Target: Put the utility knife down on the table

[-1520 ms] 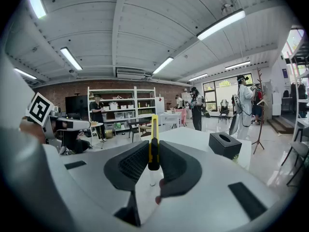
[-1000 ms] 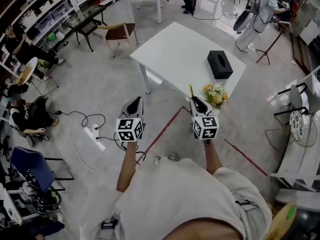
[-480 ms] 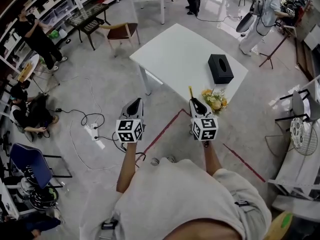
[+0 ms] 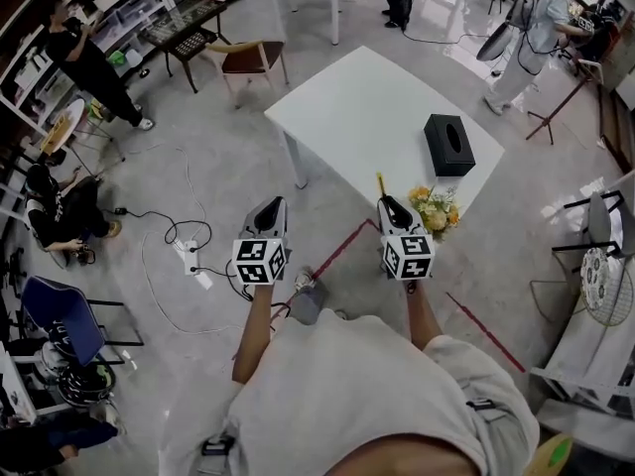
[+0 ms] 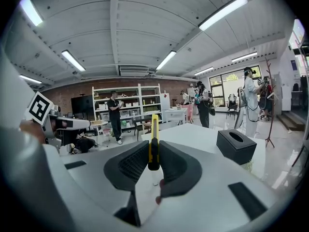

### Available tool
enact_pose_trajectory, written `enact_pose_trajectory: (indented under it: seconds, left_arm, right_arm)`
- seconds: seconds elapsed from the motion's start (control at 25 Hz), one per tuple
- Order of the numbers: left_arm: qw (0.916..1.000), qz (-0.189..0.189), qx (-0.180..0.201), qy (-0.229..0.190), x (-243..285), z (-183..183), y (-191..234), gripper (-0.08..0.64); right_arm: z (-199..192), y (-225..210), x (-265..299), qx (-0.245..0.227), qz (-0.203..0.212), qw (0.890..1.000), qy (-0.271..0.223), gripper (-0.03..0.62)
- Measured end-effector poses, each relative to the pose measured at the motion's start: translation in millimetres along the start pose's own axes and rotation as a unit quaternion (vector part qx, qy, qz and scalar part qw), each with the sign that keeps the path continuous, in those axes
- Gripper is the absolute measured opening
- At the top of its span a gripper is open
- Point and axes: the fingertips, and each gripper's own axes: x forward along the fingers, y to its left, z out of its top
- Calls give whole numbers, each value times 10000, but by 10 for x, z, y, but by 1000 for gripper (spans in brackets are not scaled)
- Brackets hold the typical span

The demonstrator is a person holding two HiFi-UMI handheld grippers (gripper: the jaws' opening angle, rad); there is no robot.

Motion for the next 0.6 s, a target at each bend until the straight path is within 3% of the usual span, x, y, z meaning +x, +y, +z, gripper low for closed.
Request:
enact_pose_trajectory:
  seconds: [0.32,0.6]
  left_arm:
    - [10000,-56,-55,4,345,21,313,23]
    - [9998,-193,-55,-98,786,280,715,23]
  right_arm:
    - [97,7,449,-77,-15,10000,32,81]
    - [353,24,955,-79,-136,9999,-3,81]
